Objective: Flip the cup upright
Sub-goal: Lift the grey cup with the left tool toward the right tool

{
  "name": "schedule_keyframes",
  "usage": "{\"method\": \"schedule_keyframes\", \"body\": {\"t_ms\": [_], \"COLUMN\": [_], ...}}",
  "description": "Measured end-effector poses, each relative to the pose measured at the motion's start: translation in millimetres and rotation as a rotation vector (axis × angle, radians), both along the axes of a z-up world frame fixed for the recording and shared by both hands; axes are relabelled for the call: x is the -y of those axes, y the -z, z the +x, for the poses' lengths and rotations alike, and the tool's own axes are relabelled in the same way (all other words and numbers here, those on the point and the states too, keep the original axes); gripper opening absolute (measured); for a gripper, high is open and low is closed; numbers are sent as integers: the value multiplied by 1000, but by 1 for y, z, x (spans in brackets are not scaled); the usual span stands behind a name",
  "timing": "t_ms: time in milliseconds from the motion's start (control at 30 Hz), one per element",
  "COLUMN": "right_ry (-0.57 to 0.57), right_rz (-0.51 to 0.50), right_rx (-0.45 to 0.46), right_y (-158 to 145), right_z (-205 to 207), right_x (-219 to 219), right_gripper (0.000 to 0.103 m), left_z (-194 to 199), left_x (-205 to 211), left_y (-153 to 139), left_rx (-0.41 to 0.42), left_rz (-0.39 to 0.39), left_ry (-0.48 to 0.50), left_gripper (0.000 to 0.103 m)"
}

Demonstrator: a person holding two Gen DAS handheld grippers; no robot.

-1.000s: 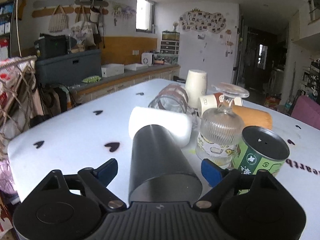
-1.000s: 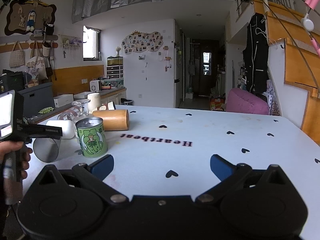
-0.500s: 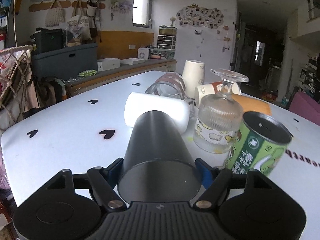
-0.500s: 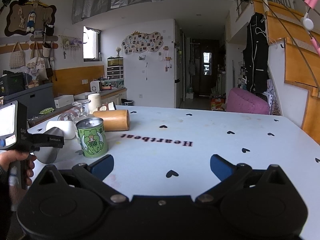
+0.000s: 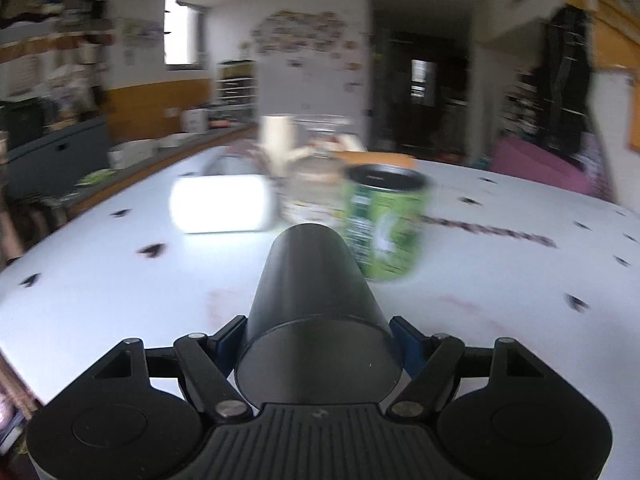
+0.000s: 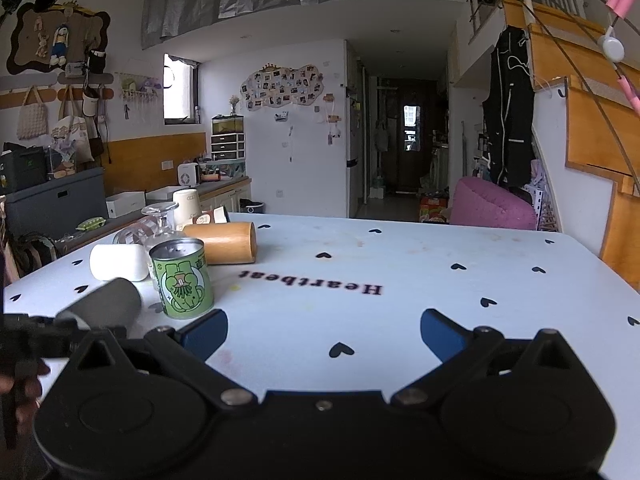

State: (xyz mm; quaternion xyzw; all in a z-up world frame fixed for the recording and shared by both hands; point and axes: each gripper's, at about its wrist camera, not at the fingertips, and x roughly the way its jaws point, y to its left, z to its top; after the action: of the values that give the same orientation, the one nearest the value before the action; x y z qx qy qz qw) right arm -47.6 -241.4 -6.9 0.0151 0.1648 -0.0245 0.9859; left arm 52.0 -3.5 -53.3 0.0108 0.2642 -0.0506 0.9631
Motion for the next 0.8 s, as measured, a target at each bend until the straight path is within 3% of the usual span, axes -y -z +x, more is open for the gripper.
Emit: {"method": "schedule_keyframes", "body": {"t_ms": [267,500,600,667,800], "right_ry": [13,30,17,11,-38], "right_rz": [4,15,25,25,60], "right_rx": [-3,-15,-31,-48,-106], "right_y": [-1,2,1,-1,-3], "right_z": [0,1,10,22,56], "right_x": [8,17,19,19,17], "right_gripper": [103,103,103,103,103], "left_z": [-27,-47,-53,-55,-58], "left_x": [48,90,96,96,90], "left_y": [4,9,11,13,19], "left_rx": [5,45,56,39,11], "left_rz": [-14,34,53,52,48], "left_ry": [267,463,502,505,501], "left_gripper": [76,76,78,88,91]}}
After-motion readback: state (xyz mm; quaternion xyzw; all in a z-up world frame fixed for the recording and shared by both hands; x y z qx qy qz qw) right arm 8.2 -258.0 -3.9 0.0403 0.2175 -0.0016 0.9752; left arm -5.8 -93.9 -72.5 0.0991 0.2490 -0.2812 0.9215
